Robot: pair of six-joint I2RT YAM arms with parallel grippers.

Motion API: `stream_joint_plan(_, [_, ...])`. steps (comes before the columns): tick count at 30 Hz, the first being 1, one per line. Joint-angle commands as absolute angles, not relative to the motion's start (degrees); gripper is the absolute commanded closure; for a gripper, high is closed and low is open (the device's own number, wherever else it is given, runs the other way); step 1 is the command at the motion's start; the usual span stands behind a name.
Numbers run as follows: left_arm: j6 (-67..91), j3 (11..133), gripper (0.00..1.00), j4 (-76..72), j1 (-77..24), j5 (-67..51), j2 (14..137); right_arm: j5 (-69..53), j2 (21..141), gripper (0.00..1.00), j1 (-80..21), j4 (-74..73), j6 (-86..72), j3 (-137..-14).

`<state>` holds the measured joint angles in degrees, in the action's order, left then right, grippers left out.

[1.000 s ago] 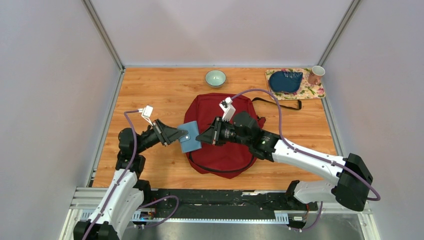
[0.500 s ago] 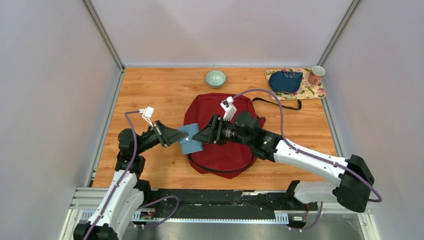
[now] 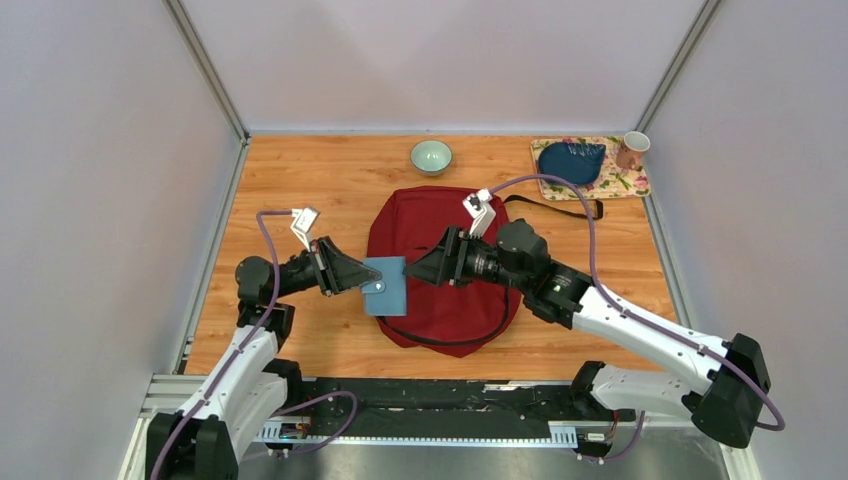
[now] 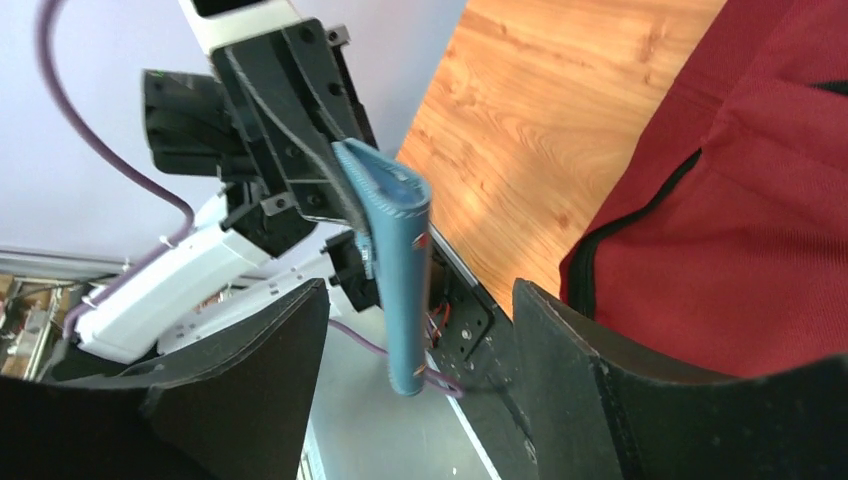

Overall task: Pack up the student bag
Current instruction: Pick up the personal item from the center of the board.

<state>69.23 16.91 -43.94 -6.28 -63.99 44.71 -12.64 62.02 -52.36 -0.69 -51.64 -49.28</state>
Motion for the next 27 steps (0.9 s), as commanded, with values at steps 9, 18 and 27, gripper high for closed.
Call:
stream_joint_plan(9, [72.16,18.98,1.0,-55.55,-10.9,-68.38,47.99,-23.11,68.11,0.53,-52.38,2.37,-50.89,-52.29])
stream_joint_plan(18, [71.02,19.42,0.75,-49.96,-11.6,-67.5,49.13,-24.44,68.65,1.0,-52.38,6.07,-52.73,-51.5])
stream_joint_plan(27, [52.3,24.08,0.24,-21.11,-11.6,-58.01,43.69,-9.42,61.01,1.0,-52.38,-2.37,-52.29,-48.7])
